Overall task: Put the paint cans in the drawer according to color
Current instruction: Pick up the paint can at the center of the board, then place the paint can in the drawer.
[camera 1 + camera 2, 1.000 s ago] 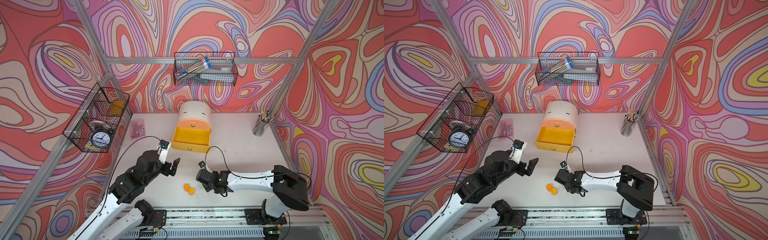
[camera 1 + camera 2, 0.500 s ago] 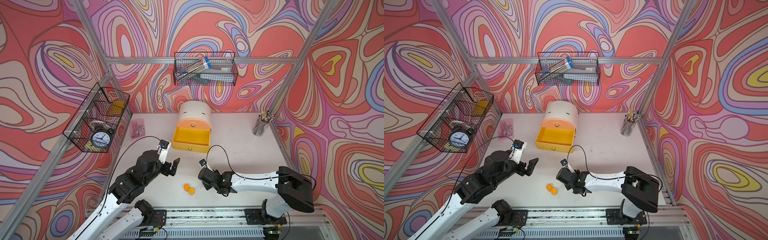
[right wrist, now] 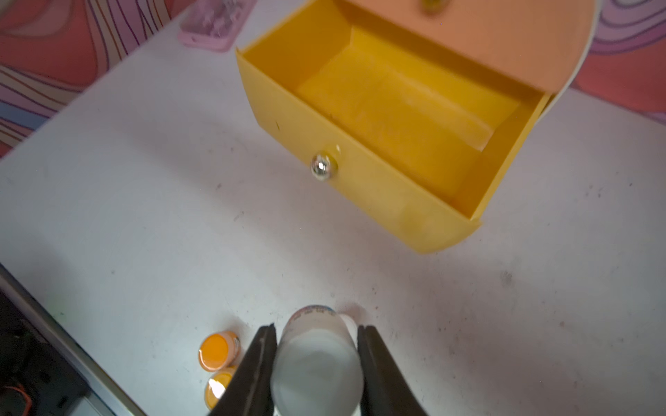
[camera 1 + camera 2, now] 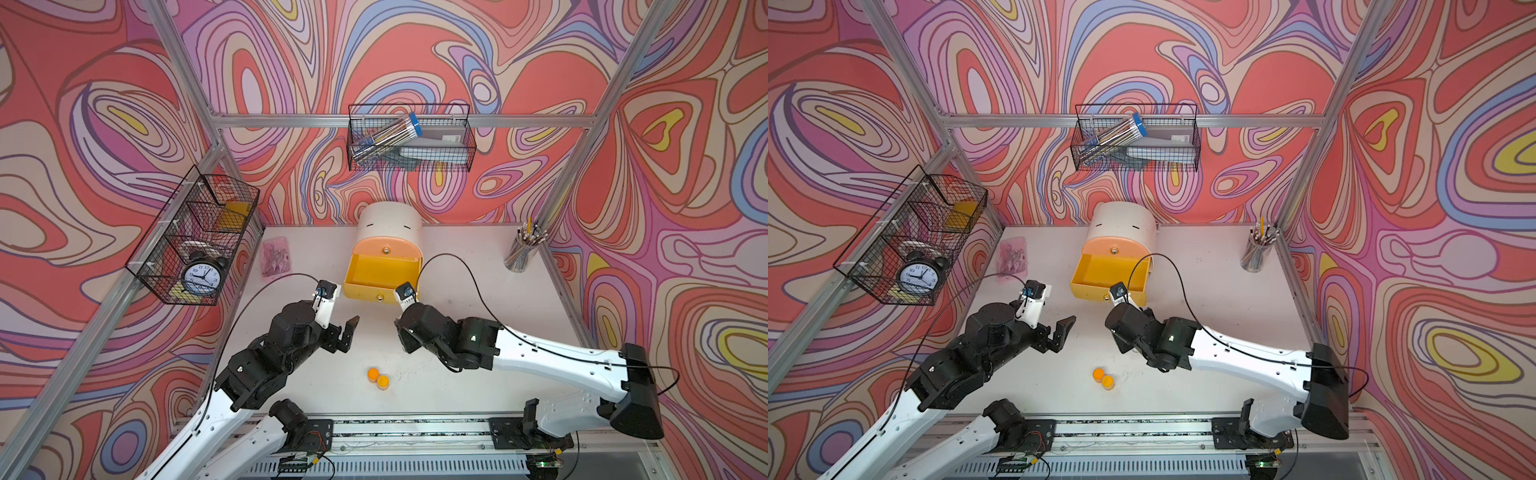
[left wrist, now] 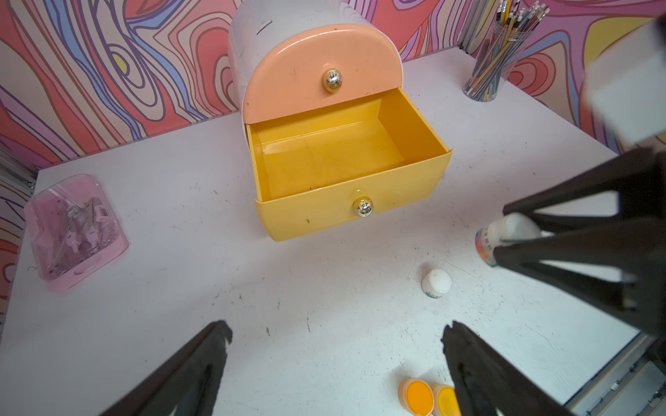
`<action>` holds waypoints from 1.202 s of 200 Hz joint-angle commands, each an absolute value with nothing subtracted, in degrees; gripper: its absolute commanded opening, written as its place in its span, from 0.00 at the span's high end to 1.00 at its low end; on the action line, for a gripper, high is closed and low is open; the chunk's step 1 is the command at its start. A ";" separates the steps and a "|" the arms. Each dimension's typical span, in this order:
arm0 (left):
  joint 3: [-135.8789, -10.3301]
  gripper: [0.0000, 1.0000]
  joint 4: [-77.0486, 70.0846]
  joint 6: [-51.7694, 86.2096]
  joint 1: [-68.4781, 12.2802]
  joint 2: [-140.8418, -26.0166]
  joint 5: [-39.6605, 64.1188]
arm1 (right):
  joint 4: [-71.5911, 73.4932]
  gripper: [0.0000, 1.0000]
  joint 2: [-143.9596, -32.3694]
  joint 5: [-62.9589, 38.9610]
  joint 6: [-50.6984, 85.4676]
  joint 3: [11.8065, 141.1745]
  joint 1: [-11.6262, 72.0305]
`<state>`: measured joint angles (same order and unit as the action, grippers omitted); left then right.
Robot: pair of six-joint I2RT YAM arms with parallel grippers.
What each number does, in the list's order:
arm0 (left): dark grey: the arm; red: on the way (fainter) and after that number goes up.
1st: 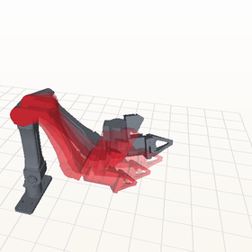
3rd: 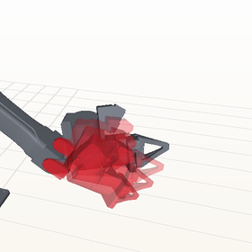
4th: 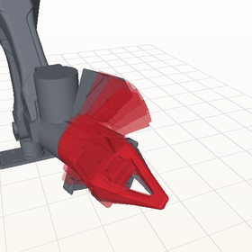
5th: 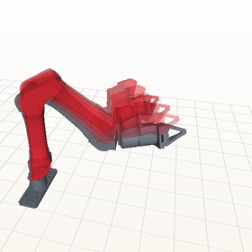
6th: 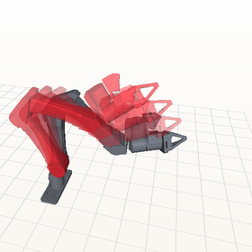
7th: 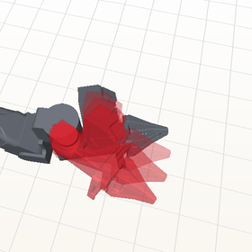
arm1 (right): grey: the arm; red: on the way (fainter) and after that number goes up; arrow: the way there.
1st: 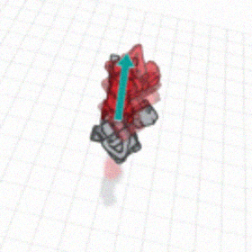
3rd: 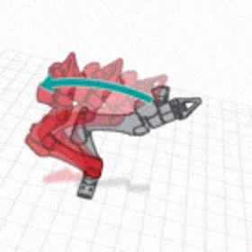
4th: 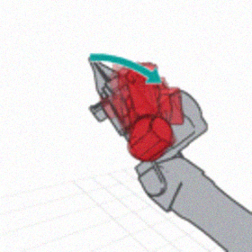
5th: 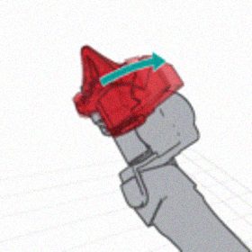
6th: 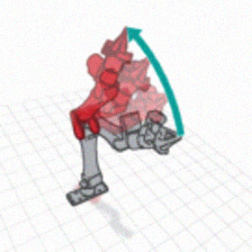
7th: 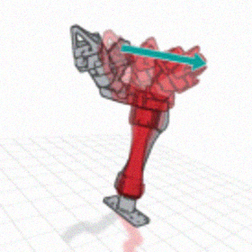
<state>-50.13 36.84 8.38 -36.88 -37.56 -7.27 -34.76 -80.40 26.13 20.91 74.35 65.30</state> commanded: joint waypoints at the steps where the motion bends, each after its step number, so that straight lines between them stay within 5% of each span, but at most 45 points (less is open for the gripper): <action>1: -49.57 0.01 36.25 8.35 -37.13 -36.74 -7.64 | -40.50 0.72 -84.11 29.11 13.65 82.73 62.63; 117: -49.04 0.01 36.46 8.35 -37.18 -35.95 -6.70 | -31.80 0.73 -104.39 21.41 9.79 92.11 46.24; 240: -48.93 0.01 35.90 9.03 -37.14 -36.28 -4.84 | -30.16 0.50 -107.54 21.31 10.54 91.18 45.44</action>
